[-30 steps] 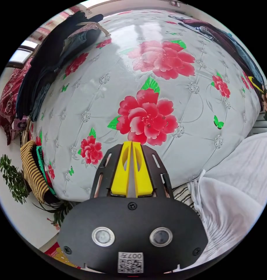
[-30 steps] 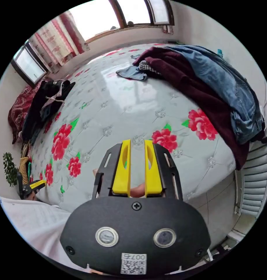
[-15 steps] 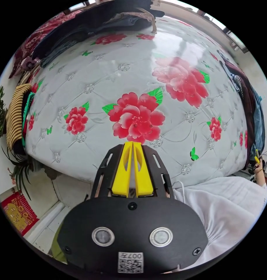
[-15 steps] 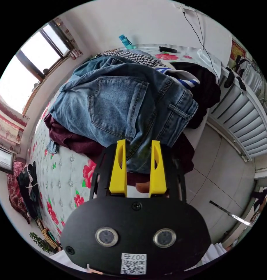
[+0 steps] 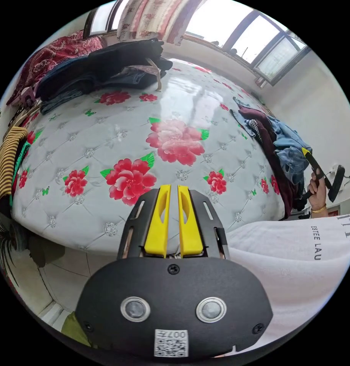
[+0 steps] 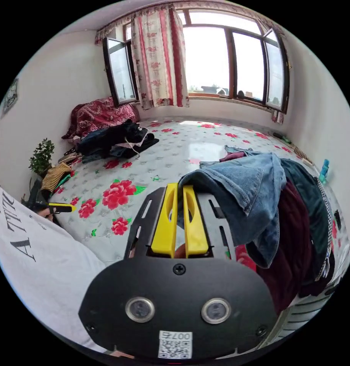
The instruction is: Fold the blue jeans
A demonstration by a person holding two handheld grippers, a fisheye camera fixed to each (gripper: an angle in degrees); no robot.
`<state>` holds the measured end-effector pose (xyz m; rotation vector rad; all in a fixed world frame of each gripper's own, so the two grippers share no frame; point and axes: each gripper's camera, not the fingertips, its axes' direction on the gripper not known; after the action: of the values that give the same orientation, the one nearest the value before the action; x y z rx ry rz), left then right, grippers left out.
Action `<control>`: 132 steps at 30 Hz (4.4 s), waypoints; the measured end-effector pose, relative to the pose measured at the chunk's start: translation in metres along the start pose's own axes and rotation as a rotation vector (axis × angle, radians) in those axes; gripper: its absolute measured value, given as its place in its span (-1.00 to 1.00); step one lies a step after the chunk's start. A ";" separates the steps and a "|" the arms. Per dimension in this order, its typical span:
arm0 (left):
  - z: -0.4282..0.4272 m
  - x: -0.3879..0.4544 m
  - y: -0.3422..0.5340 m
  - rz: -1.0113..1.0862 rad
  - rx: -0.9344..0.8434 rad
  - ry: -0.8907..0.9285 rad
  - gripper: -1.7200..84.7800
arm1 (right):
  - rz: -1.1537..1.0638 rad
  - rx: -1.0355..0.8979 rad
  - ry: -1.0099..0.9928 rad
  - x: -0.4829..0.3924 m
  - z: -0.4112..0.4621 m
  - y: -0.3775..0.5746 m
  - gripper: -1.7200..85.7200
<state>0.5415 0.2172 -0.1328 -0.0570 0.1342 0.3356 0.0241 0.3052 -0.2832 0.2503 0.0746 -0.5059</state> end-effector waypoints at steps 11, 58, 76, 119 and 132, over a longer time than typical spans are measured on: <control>-0.052 -0.116 0.084 -0.288 0.072 -0.066 -0.95 | -0.553 -0.303 -0.916 -0.280 0.148 -0.063 -0.91; -0.046 -0.283 0.125 -0.412 -0.120 -0.374 -0.75 | 0.739 -0.508 0.079 0.121 0.334 0.005 -0.79; -0.055 -0.373 0.153 -0.545 -0.096 -0.363 -0.72 | 0.477 0.254 -0.136 0.175 0.089 -0.054 -0.97; -0.144 -0.315 0.389 -0.095 0.963 0.905 -0.98 | 0.543 0.827 -0.136 0.204 -0.226 0.147 -0.97; -0.028 -0.435 0.177 -0.936 0.776 0.398 -0.72 | 0.396 0.359 -0.451 0.185 0.084 -0.157 -0.87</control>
<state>0.0720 0.2407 -0.1053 0.5738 0.5966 -0.6819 0.1100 0.0642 -0.2610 0.4841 -0.5009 -0.1672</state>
